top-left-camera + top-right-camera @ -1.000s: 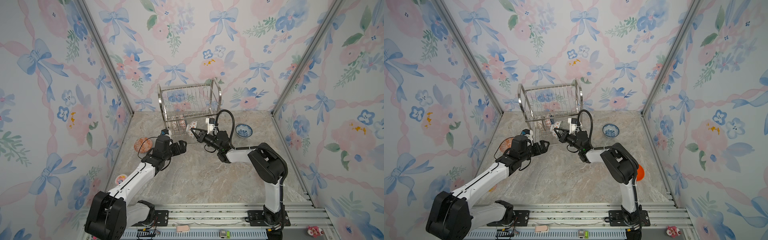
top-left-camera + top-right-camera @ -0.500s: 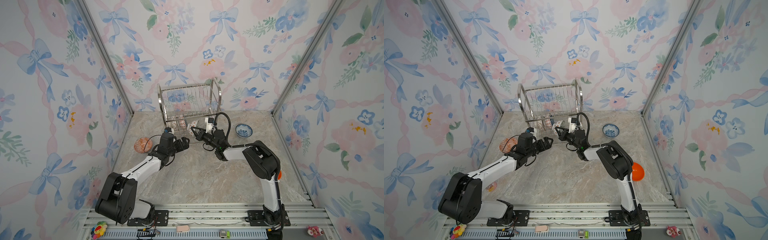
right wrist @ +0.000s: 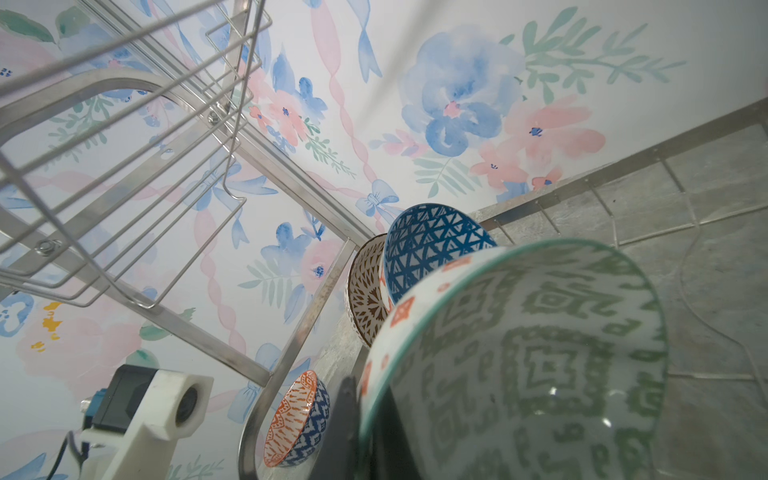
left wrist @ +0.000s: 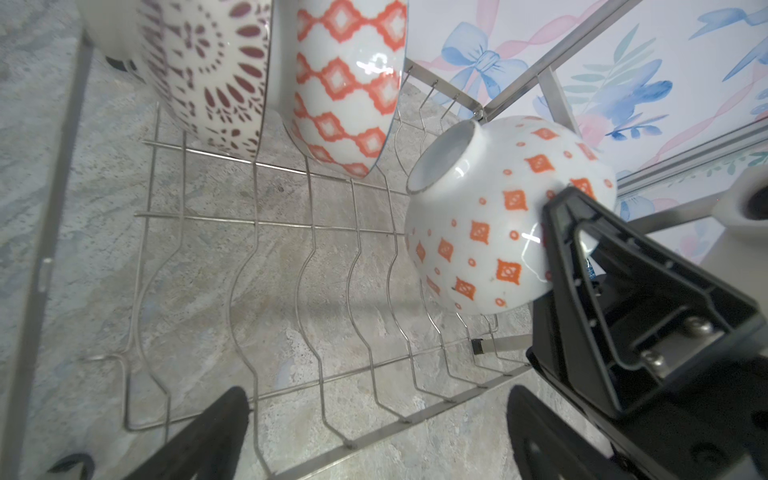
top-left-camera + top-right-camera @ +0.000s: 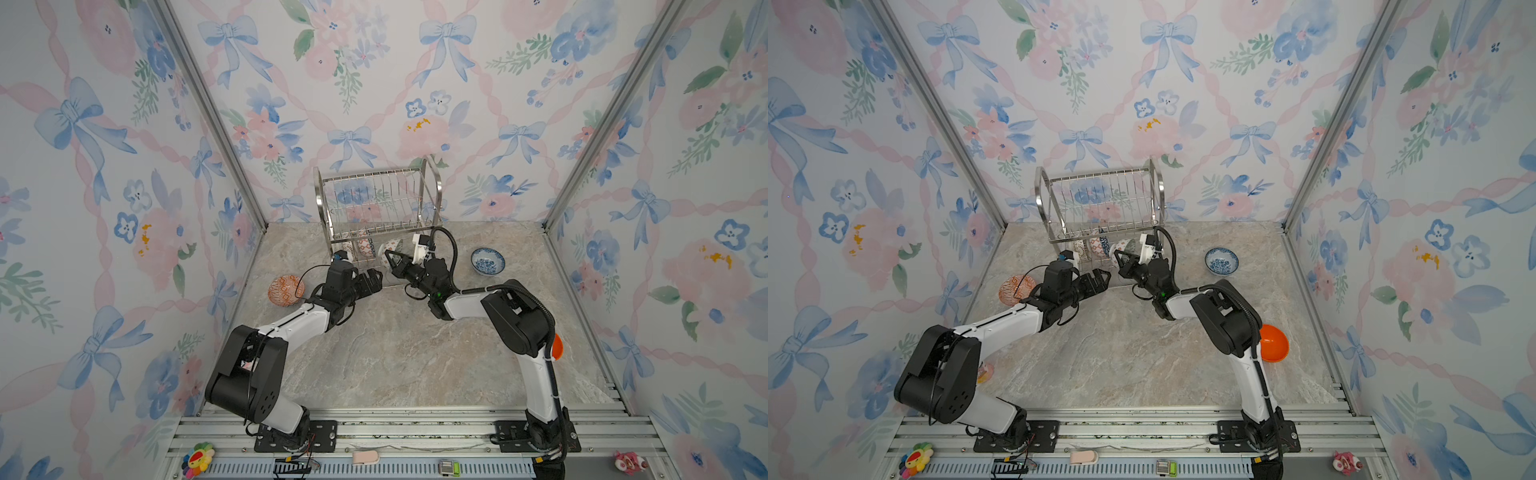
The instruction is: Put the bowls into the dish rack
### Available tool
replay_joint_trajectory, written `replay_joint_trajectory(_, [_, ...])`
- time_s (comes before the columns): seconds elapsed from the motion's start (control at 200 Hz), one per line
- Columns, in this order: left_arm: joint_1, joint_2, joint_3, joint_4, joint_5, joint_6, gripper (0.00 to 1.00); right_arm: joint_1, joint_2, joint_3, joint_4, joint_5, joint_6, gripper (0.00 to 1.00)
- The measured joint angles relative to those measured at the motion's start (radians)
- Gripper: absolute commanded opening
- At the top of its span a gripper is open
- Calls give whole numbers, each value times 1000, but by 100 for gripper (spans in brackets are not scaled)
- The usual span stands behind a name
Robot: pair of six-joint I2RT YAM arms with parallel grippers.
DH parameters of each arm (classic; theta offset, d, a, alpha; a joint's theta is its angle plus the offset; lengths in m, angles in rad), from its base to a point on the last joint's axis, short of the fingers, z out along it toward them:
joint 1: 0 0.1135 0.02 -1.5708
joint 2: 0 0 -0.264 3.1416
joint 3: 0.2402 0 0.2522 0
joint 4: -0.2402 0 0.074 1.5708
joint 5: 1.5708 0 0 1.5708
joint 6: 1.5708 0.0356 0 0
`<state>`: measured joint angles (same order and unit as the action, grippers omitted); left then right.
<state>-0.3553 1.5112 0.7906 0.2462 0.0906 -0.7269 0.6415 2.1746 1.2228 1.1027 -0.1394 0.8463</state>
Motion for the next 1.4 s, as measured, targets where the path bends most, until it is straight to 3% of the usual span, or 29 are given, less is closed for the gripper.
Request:
replay_joint_trajectory(0.81, [46,-8,-18,18,5,27,98,48,128,196,-60,201,49,0])
replay_joint_trajectory(1.155, [55,-8,-18,15,8,43,98,45,167,227,-23,192,40,0])
replay_joint_trajectory(1.4, [58,-8,-18,15,8,47,98,8,225,227,126,76,37,0])
